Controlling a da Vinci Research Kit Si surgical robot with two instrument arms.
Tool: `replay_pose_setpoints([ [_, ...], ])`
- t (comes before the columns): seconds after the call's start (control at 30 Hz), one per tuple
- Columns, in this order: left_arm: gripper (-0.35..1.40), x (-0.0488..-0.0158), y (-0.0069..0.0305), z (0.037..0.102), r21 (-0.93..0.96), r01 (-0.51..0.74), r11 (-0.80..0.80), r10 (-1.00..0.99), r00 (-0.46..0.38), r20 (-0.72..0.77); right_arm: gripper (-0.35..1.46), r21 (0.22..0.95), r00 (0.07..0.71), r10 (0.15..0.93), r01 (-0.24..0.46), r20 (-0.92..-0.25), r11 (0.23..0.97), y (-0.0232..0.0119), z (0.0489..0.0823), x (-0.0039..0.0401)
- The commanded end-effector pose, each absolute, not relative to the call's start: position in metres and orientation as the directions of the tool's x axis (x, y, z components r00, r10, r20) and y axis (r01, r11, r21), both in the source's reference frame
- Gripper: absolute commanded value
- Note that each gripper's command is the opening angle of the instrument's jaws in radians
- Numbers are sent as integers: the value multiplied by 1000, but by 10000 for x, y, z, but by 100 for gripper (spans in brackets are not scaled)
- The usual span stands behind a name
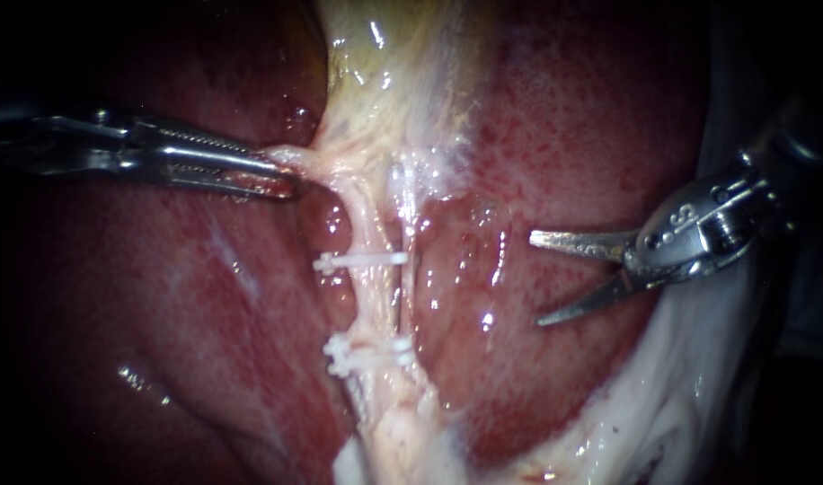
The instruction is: Go to the cutting position left tube
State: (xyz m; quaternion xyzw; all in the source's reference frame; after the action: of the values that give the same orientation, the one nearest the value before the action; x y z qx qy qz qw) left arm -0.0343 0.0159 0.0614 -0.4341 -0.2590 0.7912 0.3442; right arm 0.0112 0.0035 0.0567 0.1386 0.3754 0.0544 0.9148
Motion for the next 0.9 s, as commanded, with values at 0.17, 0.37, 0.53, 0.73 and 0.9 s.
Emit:
replay_pose_setpoints([
  [0.17, -35, -334, 164, 599, -717, -311, -624, 772, -387, -504, 145, 294, 712, 203, 6, -672, 956, 34, 566, 112],
  [0.37, -35, -312, 181, 566, -714, -332, -616, 783, -361, -507, 145, 296, 711, 203, 8, -673, 955, 34, 566, 113],
  [0.53, -35, -304, 185, 560, -709, -339, -619, 782, -356, -512, 145, 300, 710, 204, 10, -674, 954, 34, 566, 116],
  [0.73, -35, -306, 183, 562, -707, -341, -619, 781, -356, -512, 145, 321, 687, 214, 30, -694, 947, 33, 563, 132],
  [0.9, -35, -306, 183, 563, -707, -341, -620, 781, -356, -513, 145, 387, 651, 275, 32, -708, 921, 27, 564, 155],
])
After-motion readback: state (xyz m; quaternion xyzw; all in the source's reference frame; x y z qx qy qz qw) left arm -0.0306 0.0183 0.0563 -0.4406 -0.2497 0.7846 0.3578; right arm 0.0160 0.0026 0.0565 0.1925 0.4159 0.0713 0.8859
